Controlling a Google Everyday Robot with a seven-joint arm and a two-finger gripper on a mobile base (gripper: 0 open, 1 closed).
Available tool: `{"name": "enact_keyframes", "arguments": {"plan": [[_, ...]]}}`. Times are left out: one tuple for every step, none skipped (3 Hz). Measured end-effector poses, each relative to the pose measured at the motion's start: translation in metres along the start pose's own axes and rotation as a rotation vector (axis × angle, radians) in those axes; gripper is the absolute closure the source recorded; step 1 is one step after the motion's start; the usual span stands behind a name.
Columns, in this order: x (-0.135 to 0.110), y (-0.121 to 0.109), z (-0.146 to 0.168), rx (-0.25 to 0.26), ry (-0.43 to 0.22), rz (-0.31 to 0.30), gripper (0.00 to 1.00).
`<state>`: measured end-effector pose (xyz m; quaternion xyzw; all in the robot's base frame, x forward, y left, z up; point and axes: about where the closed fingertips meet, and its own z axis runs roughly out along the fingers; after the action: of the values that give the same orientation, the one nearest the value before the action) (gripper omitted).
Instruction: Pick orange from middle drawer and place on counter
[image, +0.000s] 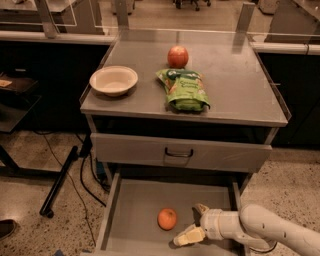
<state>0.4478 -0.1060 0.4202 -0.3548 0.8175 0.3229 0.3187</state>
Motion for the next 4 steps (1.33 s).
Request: {"name": "enact_keyframes", "arguments": {"plan": [[-0.008, -0.007, 0.025, 0.007, -0.052, 0.014, 0.0], [-0.005, -0.005, 0.029, 0.005, -0.059, 0.022, 0.0], [0.002, 0.004, 0.036, 0.001, -0.079, 0.04, 0.0], [0.006, 0.008, 0.061, 0.027, -0.159, 0.088, 0.0]]}}
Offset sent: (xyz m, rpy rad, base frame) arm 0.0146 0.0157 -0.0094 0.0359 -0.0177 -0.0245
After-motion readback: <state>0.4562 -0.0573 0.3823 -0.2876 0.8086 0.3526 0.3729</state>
